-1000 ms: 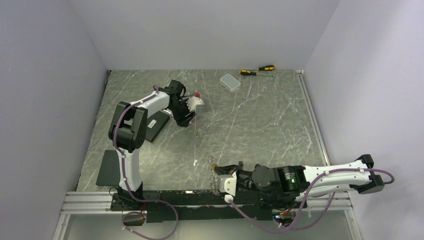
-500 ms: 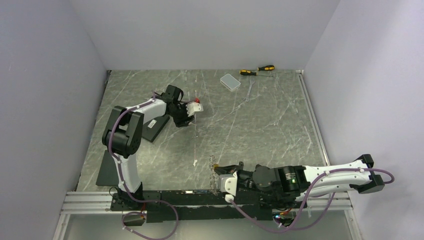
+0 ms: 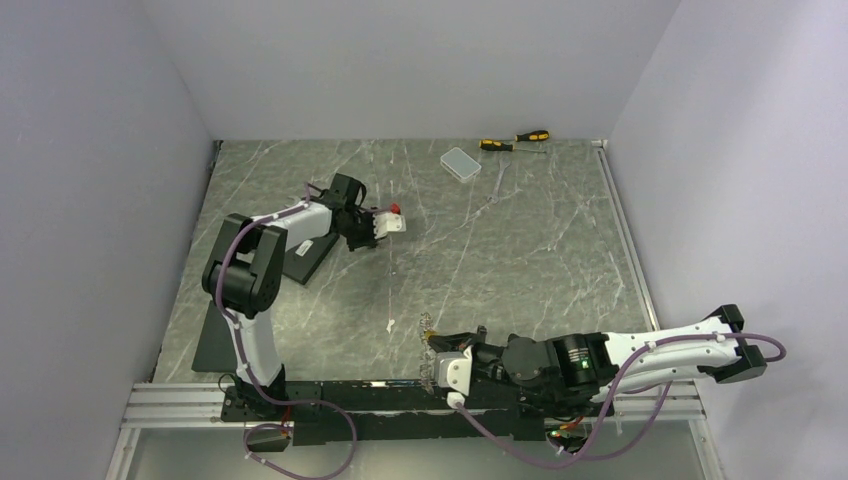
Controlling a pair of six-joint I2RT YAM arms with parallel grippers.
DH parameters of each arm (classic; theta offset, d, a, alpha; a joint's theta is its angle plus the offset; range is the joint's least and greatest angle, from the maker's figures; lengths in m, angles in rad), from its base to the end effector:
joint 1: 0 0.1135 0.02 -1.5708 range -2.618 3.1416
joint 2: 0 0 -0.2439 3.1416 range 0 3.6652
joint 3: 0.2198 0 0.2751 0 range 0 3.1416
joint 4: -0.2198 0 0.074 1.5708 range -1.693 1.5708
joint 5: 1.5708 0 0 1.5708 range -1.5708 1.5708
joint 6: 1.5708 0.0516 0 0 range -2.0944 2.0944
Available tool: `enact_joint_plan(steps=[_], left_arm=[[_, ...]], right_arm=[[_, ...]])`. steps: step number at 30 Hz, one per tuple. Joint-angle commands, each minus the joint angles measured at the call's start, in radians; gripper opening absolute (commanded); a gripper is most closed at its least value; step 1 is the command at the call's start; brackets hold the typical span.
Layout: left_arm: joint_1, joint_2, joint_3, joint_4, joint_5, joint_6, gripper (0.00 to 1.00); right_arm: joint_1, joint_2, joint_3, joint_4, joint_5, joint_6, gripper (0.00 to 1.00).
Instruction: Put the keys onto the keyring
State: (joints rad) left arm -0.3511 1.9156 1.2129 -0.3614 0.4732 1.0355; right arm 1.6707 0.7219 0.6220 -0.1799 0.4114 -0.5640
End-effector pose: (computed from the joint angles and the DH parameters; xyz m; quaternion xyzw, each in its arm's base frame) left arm 0.3715 -0.1611 0.1104 0.6466 0.6863 -0.1320 0.3057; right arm -0.0021 0.2276 0.2741 -0.6491 0.4530 0.1707 0.5868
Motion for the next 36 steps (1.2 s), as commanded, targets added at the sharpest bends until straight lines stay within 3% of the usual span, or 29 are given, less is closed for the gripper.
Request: enact_joint_plan(steps=[1,9,23,31,32,34,36], left_arm=[[-0.002,-0.009,-0.058,-0.03,-0.032,0.024,0.14],[-0.002,-0.074,-0.043,-0.034,-0.035,-0.027,0.0],[-0.003,-0.208,-0.028,-0.052,-0.038,-0.176,0.0],[-0.003,-0.266,-0.011,-0.026,-0.01,-0.382,0.0],[-0.003,-0.272,-0.022,-0.009,-0.016,-0.387,0.02],[-0.002,-0.265,-0.039,0.006,-0.042,-0.381,0.21],[-0.002,-0.231,-0.026,-0.058,-0.05,-0.264,0.36]], right_arm=[[0.013,-0.006,0.05,0.058,0.043,0.012,0.0],[0.021,-0.004,0.044,0.073,0.052,0.01,0.0],[0.032,-0.005,0.034,0.093,0.052,0.003,0.0],[0.034,-0.011,0.017,0.124,0.048,-0.004,0.0],[0.034,-0.01,0.018,0.127,0.047,-0.004,0.0],[0.034,-0.009,0.016,0.131,0.044,-0.009,0.0],[0.034,-0.006,0.017,0.13,0.042,-0.011,0.0]])
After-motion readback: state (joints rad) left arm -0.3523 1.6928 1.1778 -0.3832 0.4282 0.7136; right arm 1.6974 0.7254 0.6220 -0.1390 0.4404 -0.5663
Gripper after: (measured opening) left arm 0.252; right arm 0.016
